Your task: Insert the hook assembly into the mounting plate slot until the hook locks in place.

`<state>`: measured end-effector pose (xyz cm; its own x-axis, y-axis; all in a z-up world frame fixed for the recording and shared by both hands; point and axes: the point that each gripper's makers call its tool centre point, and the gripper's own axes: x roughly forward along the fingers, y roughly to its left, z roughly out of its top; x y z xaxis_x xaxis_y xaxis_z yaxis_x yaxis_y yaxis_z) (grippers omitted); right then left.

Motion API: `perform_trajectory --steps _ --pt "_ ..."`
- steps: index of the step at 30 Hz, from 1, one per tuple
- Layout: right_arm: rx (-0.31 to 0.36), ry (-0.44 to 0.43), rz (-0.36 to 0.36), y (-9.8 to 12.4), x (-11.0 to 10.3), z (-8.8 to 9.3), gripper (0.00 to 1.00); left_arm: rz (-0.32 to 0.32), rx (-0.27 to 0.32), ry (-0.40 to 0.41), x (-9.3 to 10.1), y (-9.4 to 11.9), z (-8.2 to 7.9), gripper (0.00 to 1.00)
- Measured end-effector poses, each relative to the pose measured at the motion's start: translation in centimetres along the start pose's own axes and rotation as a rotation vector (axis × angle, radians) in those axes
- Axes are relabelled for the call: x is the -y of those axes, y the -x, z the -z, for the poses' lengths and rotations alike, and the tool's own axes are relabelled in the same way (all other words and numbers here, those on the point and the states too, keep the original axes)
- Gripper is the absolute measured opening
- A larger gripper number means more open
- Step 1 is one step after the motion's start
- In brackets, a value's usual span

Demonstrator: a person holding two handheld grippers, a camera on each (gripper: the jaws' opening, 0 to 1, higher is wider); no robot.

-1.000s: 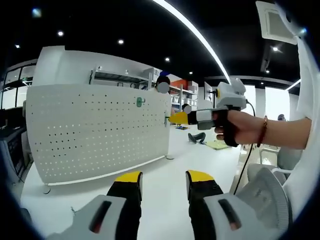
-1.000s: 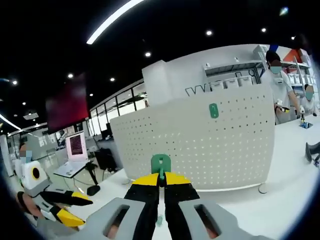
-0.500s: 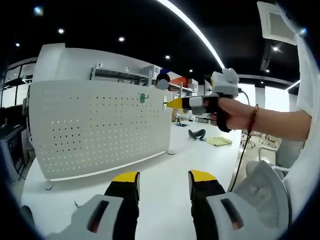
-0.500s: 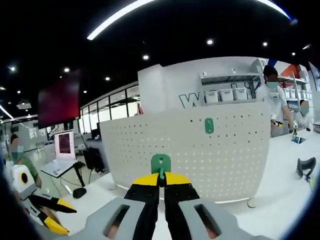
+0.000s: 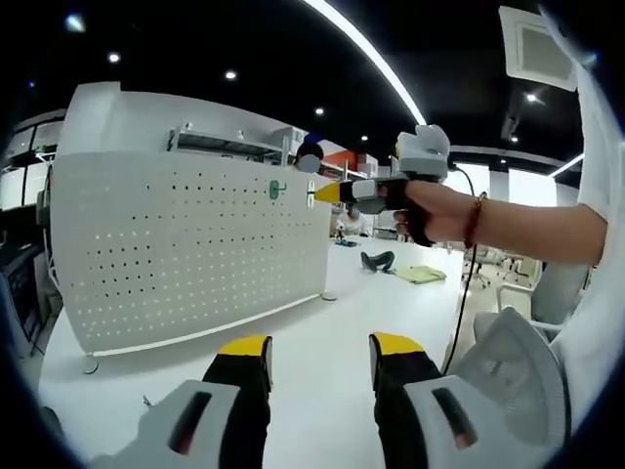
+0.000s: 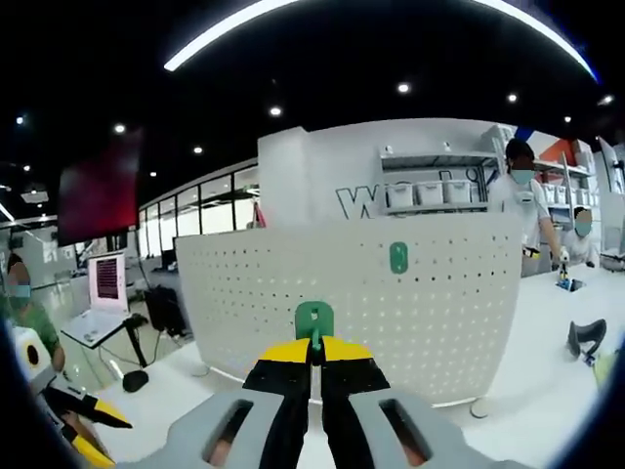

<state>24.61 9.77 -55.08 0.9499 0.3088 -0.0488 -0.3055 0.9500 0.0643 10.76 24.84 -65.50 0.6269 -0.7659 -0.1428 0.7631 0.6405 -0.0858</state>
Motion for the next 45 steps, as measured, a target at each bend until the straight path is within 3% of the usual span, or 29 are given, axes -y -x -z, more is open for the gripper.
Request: perform_trajectory --steps 12,29,45 --pt "0.017 0.026 0.023 -2.5 0.7 -1.7 0.01 -0.009 0.01 -0.005 -0.7 0.3 0.1 0.46" --pt "0.037 0.026 0.064 -5.4 1.4 -2.5 0.01 -0.027 -0.014 -0.004 -1.5 1.5 1.2 0.53" --pt "0.055 0.032 0.123 -8.0 3.4 -3.7 0.01 0.006 -0.006 0.008 -1.2 0.9 1.3 0.57"
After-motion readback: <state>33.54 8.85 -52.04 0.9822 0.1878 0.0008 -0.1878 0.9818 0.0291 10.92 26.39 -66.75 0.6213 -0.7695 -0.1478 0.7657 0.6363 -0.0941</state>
